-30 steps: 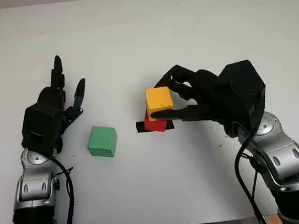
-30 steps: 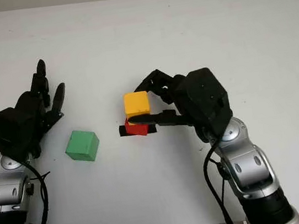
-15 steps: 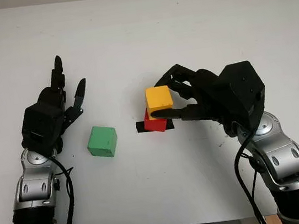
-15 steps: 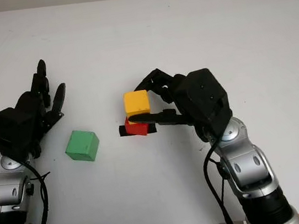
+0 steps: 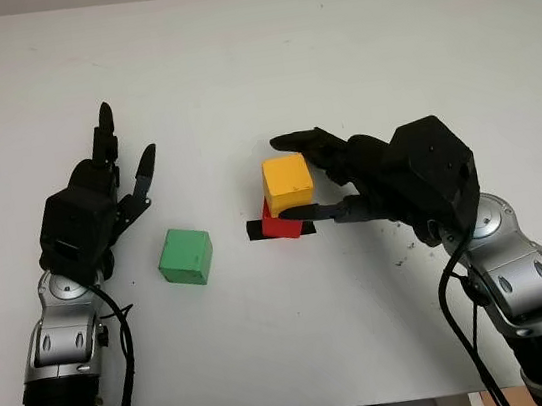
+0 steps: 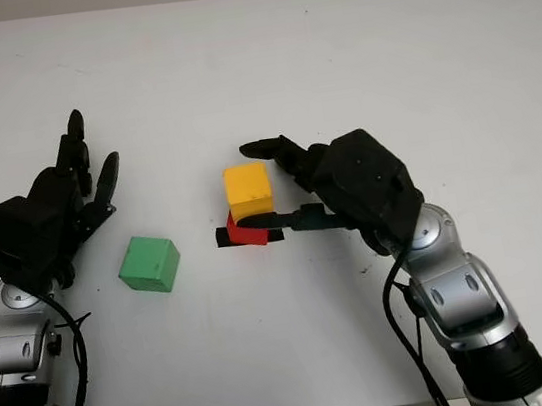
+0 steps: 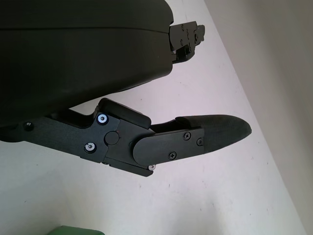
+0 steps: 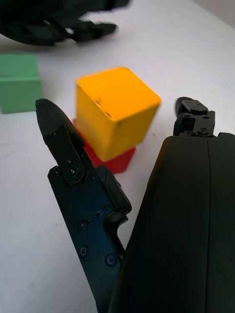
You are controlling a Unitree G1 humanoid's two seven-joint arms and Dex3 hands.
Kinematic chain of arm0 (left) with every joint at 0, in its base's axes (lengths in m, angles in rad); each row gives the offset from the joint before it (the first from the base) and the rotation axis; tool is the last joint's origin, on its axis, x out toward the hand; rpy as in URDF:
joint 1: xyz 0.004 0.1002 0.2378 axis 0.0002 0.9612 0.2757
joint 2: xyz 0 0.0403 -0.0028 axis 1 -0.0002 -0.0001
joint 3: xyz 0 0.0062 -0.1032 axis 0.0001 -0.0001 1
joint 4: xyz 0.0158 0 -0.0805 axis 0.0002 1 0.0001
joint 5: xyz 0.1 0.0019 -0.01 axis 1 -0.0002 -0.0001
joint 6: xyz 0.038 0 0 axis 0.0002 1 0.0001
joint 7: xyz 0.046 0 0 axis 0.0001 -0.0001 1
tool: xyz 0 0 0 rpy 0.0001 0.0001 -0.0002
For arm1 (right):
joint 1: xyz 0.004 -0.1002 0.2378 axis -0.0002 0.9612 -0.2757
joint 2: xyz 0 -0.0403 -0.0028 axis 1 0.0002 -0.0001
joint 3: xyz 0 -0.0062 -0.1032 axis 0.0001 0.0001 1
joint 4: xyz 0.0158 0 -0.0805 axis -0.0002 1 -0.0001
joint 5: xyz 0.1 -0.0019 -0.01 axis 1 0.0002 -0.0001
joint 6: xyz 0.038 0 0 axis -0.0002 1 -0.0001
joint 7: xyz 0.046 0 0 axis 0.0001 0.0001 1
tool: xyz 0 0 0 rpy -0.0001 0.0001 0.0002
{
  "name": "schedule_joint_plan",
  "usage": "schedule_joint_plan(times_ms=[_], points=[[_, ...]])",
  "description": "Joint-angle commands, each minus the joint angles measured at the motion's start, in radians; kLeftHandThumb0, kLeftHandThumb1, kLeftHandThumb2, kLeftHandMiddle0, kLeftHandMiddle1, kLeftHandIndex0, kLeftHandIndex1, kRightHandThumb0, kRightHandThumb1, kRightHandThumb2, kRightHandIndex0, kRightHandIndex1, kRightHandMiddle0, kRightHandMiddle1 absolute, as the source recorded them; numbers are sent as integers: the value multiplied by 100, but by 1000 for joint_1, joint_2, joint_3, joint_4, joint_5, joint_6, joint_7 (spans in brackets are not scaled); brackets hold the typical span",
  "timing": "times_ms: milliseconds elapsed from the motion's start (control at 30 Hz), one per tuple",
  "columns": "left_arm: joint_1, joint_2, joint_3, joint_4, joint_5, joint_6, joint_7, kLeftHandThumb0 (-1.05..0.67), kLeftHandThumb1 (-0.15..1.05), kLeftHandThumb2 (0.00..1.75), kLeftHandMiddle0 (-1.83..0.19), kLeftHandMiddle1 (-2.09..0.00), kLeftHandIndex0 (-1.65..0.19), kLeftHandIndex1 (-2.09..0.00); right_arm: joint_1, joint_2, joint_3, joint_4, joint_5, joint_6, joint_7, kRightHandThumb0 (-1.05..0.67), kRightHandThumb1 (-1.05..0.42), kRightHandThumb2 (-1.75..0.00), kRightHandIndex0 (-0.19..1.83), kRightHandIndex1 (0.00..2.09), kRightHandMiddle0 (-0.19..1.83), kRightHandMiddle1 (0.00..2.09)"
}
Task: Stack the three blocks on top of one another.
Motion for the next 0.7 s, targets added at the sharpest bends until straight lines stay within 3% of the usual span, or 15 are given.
schedule_joint_plan(times_ms=[0, 200, 333, 400, 467, 567, 667], points=[[19, 1, -1, -18, 1, -6, 1, -78, 105, 58, 19, -2, 19, -2, 18, -18, -13, -13, 14, -56, 22, -79, -91, -5, -19, 0, -19, 9], [24, 1, 3, -23, -8, -16, -4, -77, 105, 57, 19, 0, 19, -1, 46, -46, -67, -44, 71, -143, 78, -93, -90, -5, -19, 0, -19, 0], [30, 0, 10, -43, -11, -9, 4, -76, 105, 56, 19, -2, 18, -2, 58, -30, -187, -75, 184, -184, 93, -100, -92, -6, -19, 0, -19, 0], [30, 2, 15, -48, -14, -17, 5, -76, 105, 55, 19, -3, 18, -2, 76, -8, -231, -49, 208, -281, 71, -103, -102, -22, -19, 0, -19, 0], [30, 3, 19, -49, -9, -35, 16, -78, 105, 54, 17, -5, 16, -4, 91, 31, -263, -9, 216, -379, 25, -98, -104, -56, -19, 0, -19, 0], [26, 14, 18, -53, 10, -67, 32, -78, 105, 53, 15, -6, 13, -5, 104, 99, -305, 26, 247, -430, -56, -92, -105, -68, -19, 0, -19, 0], [29, 29, 18, -85, 35, -94, 38, -77, 105, 52, 11, -7, 9, -7, 118, 164, -337, 38, 259, -431, -163, -91, -105, -69, -19, 0, -19, 0]])
